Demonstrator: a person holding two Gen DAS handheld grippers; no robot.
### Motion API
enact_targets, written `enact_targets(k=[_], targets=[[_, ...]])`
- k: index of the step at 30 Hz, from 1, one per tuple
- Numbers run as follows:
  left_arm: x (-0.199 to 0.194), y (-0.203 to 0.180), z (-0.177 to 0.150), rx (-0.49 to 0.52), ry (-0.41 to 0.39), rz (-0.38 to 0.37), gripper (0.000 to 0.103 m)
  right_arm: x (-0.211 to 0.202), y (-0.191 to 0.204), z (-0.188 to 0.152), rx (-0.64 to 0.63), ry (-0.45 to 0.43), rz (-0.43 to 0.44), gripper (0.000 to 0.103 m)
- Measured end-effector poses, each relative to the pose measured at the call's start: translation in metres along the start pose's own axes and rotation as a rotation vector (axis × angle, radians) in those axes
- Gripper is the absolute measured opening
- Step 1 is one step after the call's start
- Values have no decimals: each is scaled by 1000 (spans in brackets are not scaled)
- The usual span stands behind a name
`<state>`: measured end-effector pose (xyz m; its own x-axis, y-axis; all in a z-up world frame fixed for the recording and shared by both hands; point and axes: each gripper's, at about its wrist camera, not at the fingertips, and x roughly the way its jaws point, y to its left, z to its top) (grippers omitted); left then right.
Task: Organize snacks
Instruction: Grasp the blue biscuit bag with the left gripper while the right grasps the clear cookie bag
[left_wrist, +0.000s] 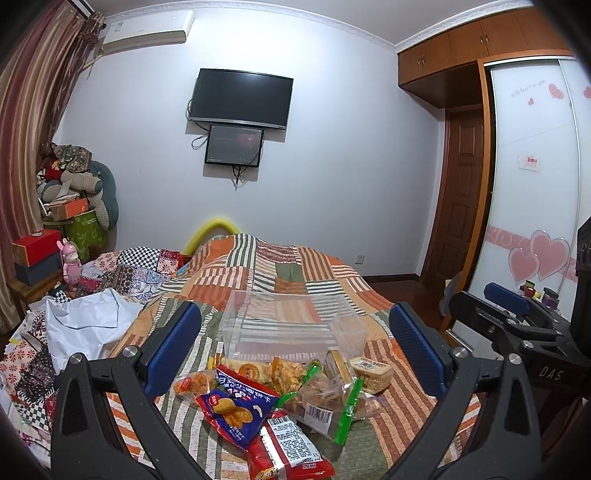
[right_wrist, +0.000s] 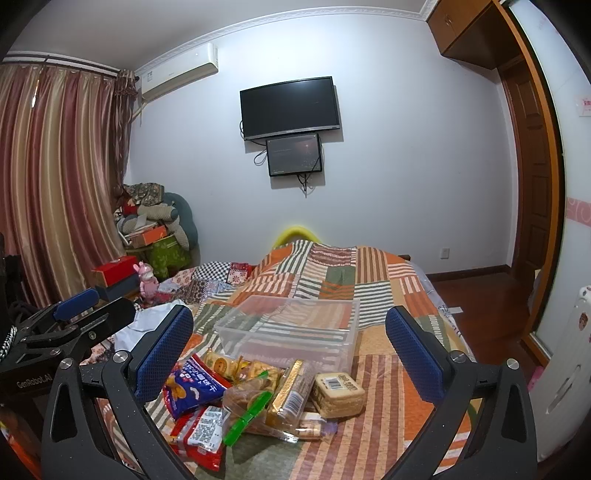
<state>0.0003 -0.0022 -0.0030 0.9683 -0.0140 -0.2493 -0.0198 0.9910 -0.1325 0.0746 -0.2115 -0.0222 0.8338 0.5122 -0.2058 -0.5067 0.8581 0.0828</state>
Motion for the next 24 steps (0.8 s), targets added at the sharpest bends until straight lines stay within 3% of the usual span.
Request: enact_targets(k=[5,11,13,15,16,24], targets=[[4,3,-1,7,20,1,103,8,-3,-4,-10,23,-9,103],[27,16,-10,4,120,-17,103,23,-8,-17,-24,80,-17,103],[36,22,-15,1,158,-11,99,31,-11,-24,-24,110,-15,103],[46,27,-21,-1,203,9,86,38,-13,-29,-24,142,-13,103],[52,31,-25,-6,228,14,84,39,-14,-30,-23,148,-12,103],[86,56,-62,-66,380,63,78,71,-12,-58,13,296,79,83]])
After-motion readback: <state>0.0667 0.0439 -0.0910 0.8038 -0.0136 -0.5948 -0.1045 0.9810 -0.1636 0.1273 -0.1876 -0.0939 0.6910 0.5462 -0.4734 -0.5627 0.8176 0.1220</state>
